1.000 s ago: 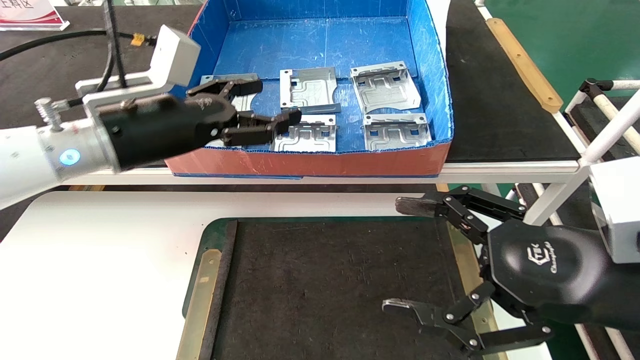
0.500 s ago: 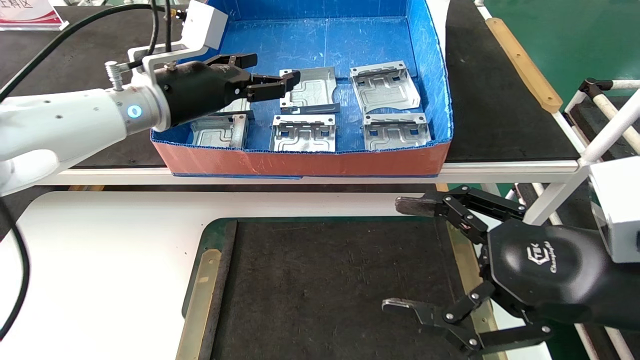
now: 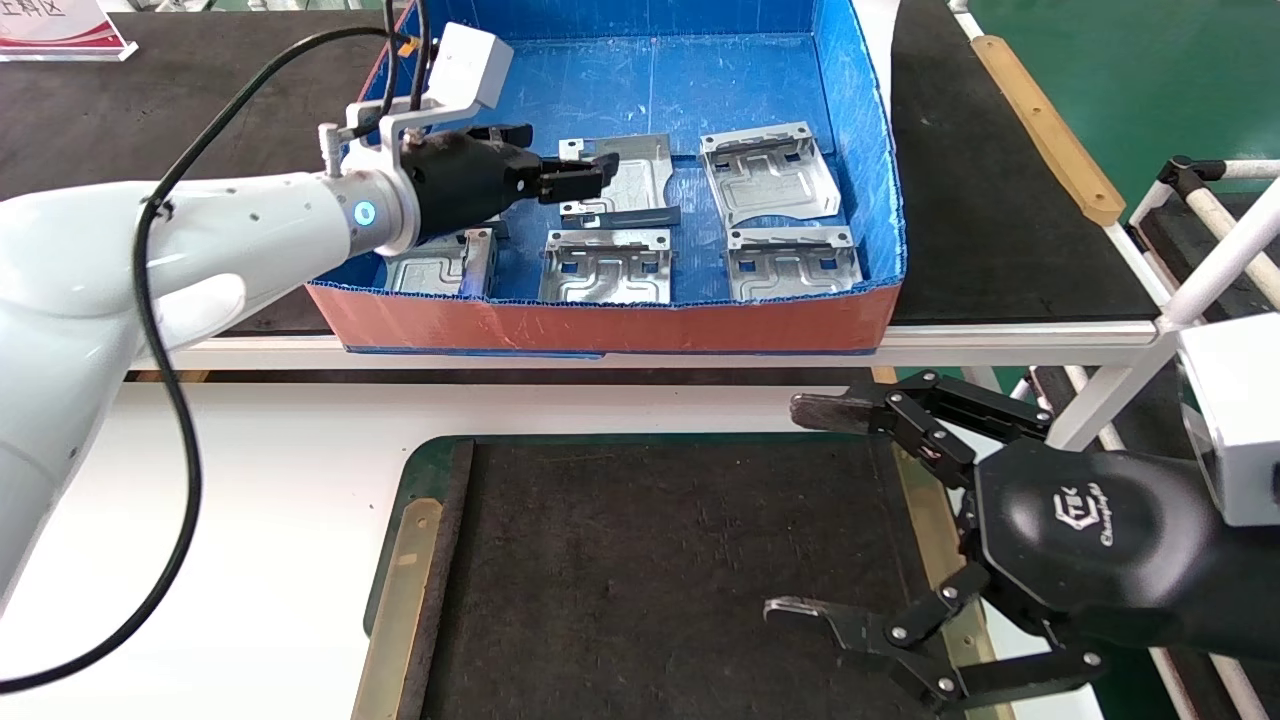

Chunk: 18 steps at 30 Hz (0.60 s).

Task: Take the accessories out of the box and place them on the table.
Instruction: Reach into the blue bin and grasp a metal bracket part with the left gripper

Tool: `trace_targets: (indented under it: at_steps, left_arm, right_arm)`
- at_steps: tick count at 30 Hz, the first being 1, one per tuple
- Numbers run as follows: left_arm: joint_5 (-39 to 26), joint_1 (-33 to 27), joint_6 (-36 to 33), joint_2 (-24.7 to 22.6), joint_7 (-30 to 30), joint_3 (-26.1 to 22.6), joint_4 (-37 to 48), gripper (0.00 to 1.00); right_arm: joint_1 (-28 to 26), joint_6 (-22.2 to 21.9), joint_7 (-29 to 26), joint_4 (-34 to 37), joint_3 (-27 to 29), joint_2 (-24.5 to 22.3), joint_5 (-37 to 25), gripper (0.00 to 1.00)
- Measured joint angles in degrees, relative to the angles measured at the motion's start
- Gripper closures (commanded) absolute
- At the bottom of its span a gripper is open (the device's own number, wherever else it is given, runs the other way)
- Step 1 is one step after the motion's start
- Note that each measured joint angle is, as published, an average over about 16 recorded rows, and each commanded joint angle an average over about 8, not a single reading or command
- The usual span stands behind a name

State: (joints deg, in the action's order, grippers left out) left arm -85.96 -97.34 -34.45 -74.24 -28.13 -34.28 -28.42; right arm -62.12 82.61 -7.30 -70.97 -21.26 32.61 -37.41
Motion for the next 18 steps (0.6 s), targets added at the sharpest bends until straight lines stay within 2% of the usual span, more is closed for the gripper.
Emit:
trace_targets:
  at_steps: [14,15,16,18]
  left_arm:
    - [0.2,-3.4,2.7,-3.4,0.9,-2.0,8.3,0.0]
    - [0.3,-3.5,2.7,-3.5,0.9,-2.2,8.5,0.05]
    - [0.4,-3.6,2.8,-3.5,0.8,-2.3,8.6,0.14]
    - [0.5,-3.7,2.8,-3.6,0.7,-2.5,8.8,0.39]
  right_arm:
    - [0.0,0.0,0.0,0.0,0.0,0.0,0.0,0.0]
    - [0.0,0.0,0.0,0.0,0.0,0.0,0.0,0.0]
    - [0.0,0.0,0.0,0.0,0.0,0.0,0.0,0.03]
    - [0.0,0.0,0.0,0.0,0.0,0.0,0.0,0.2]
